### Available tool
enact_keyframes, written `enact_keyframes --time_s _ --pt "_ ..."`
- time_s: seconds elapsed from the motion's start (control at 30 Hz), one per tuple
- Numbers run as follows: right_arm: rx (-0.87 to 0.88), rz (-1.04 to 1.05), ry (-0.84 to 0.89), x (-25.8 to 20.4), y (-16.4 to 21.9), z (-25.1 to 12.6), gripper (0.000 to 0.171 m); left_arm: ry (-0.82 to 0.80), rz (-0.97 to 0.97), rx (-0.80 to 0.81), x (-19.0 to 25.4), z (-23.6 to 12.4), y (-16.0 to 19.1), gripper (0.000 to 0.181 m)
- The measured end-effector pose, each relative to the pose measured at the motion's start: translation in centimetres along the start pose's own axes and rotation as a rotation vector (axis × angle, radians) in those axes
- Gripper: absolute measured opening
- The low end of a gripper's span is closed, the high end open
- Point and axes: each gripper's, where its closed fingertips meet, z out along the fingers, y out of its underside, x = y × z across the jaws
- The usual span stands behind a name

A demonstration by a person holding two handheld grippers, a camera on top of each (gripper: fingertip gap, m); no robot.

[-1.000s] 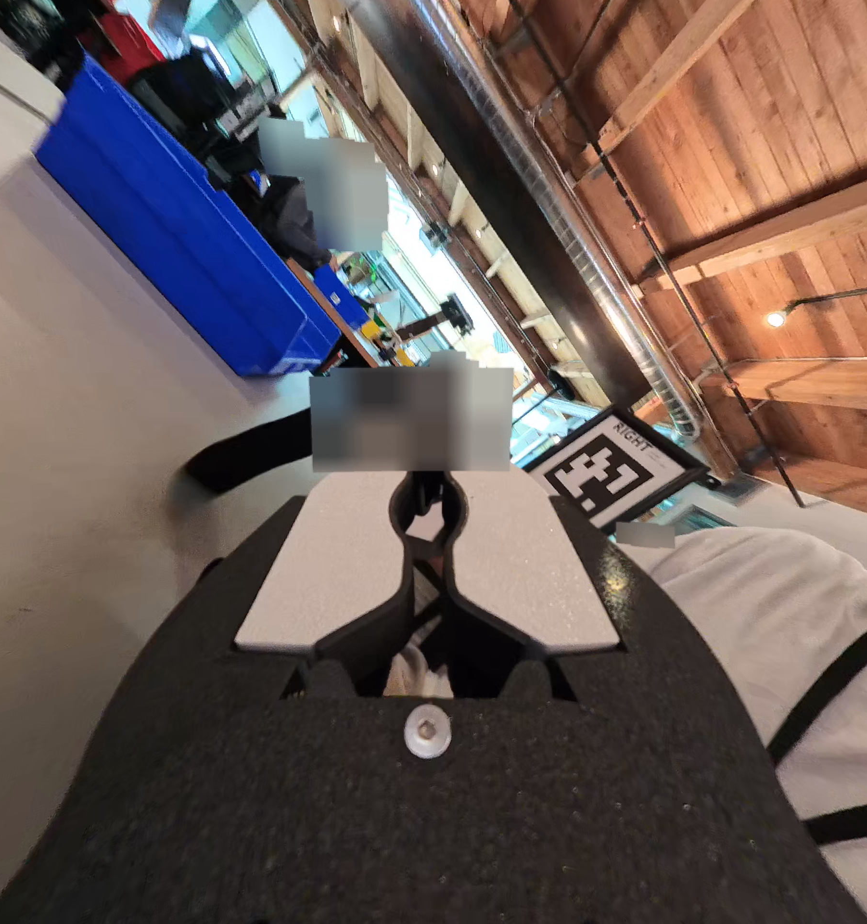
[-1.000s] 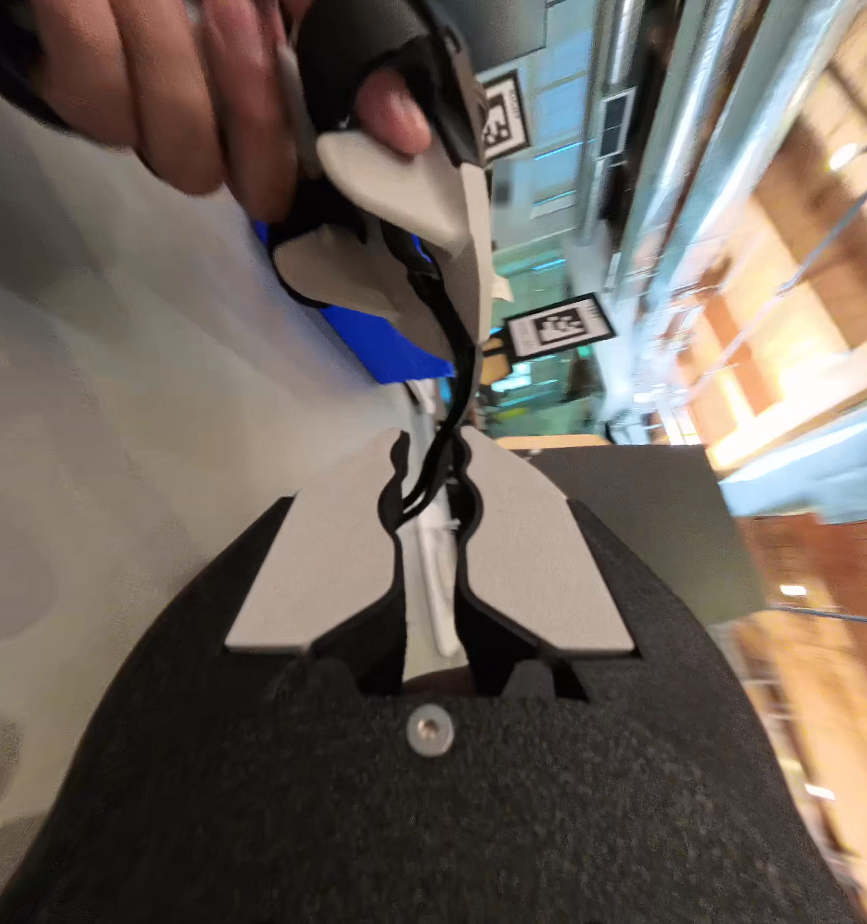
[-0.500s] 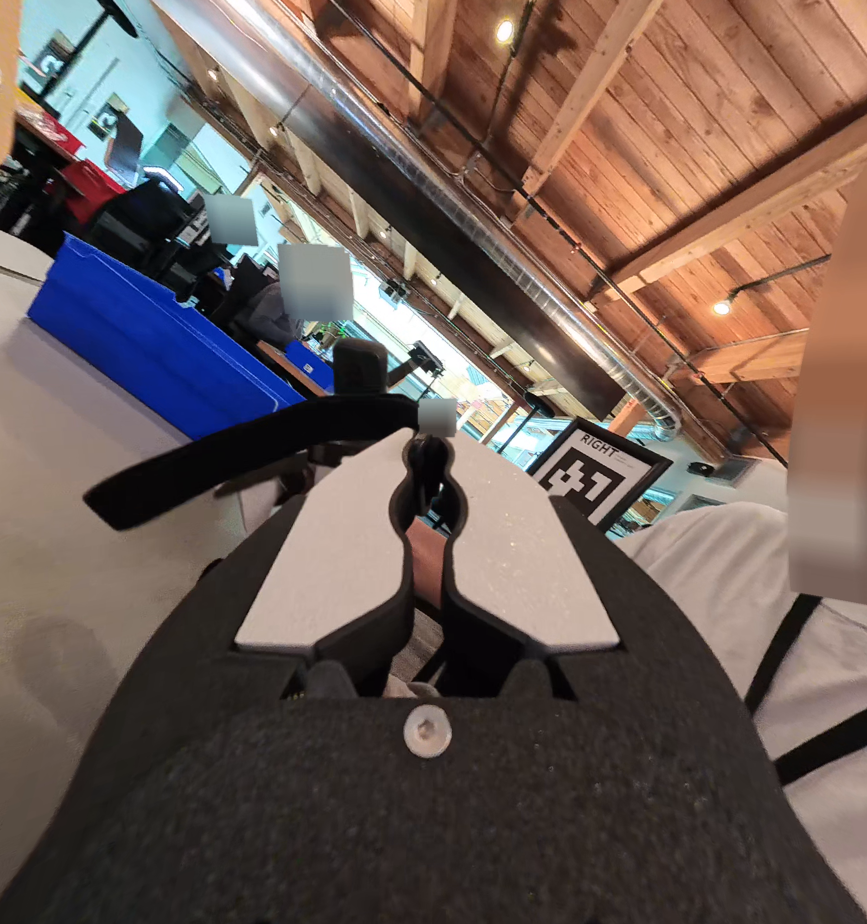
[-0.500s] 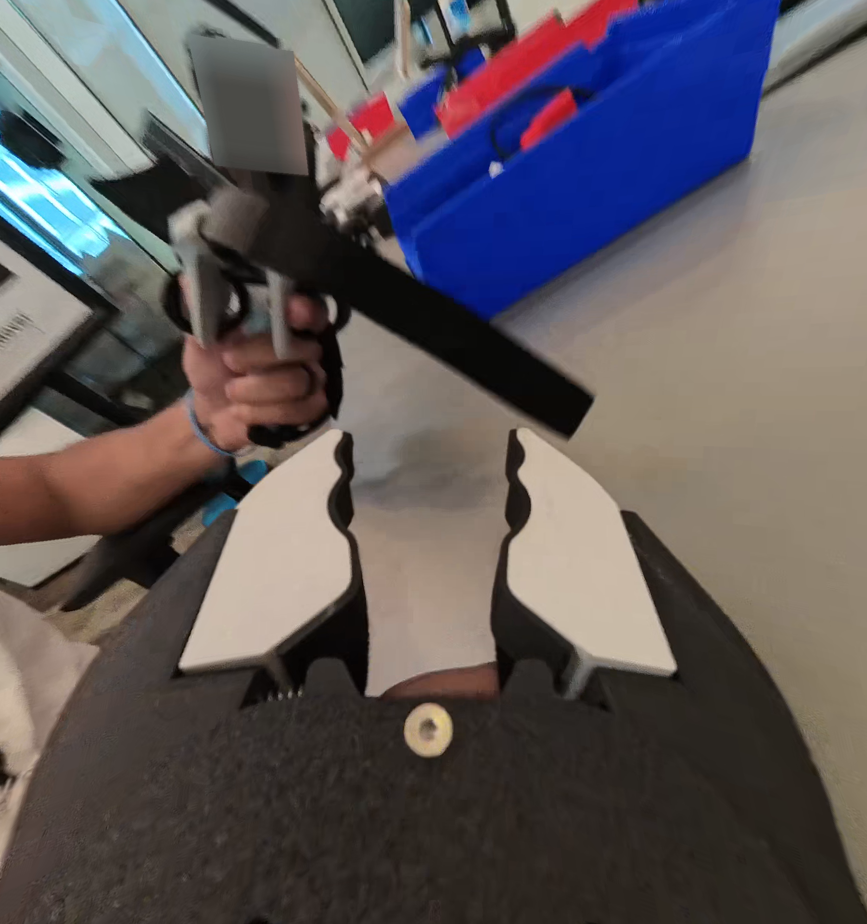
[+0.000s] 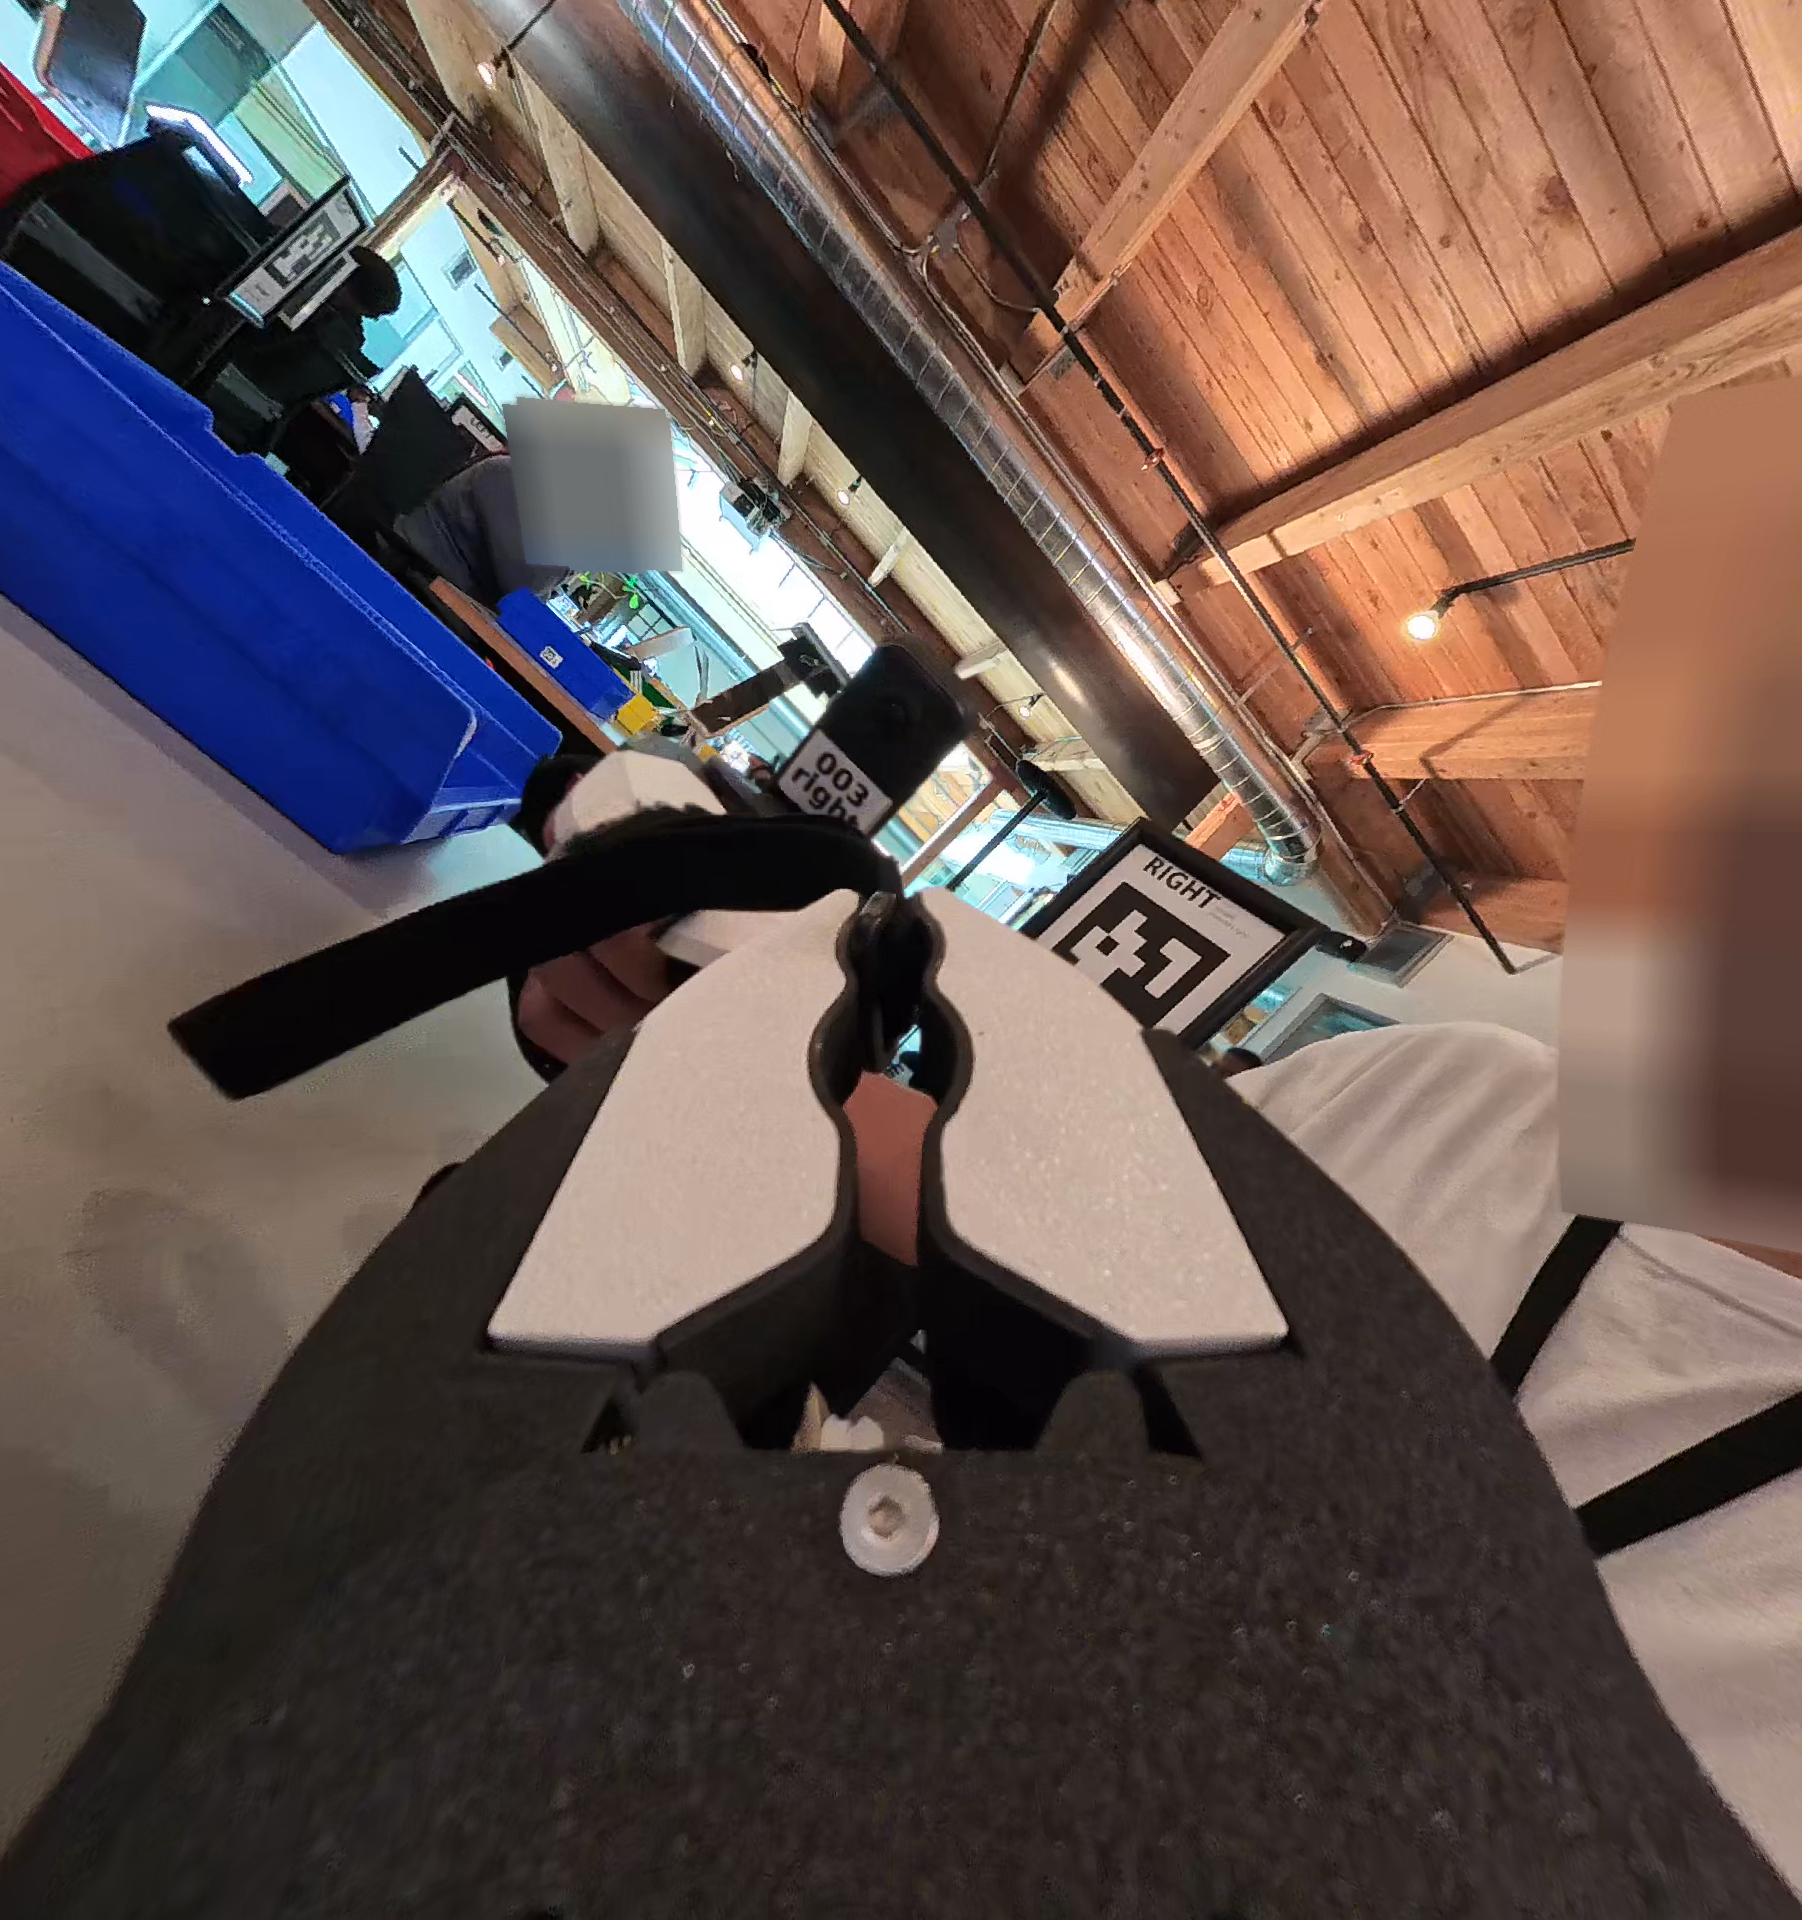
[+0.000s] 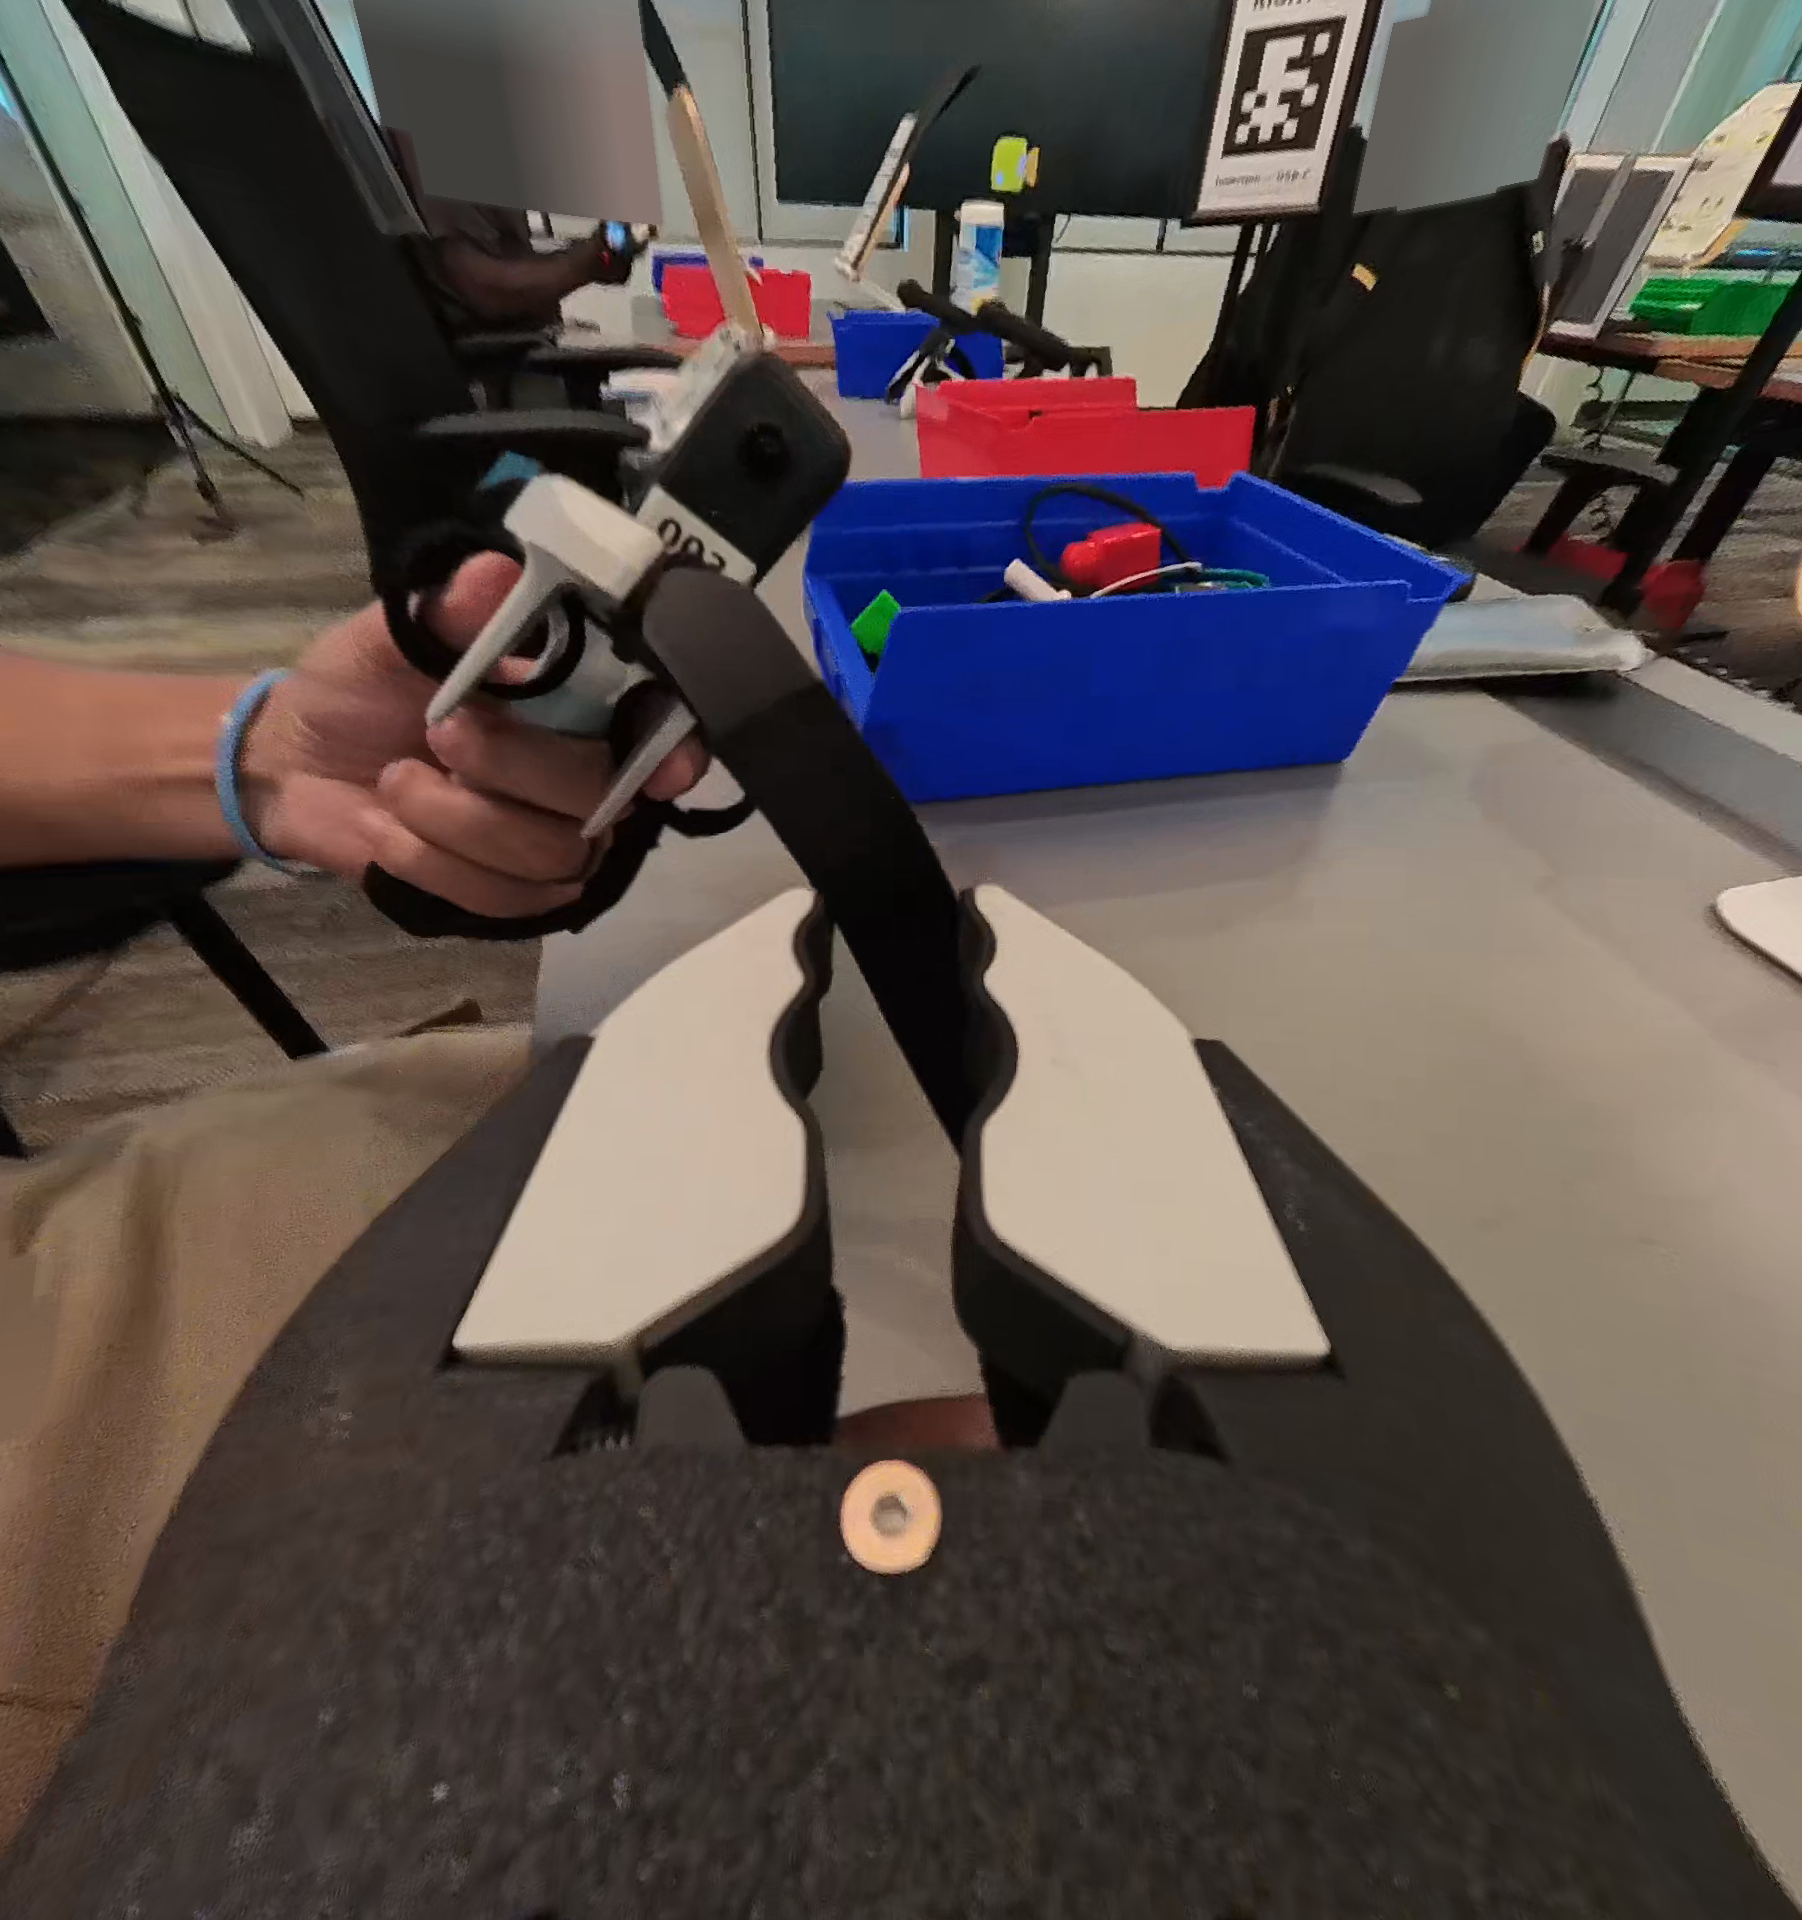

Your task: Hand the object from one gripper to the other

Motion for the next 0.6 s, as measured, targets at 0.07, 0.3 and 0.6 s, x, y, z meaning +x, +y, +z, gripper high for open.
enact_keyframes --time_s 0.07,0.3,0.6 --pt "-0.023 -0.044 0.003 -0.1 0.1 -0.2 0.007 -0.013 -0.007 -0.006 -0.3 0.2 0.2 0.005" --pt "-0.037 -0.113 0.067 0.9 -0.4 -1.1 0.004 -0.077 0.023 -0.023 -1.2 0.3 0.6 0.022" --pt "0.018 -0.141 0.546 11.6 -9.9 -14.6 0.004 -0.170 0.021 0.064 -2.2 -1.3 -0.8 0.051"
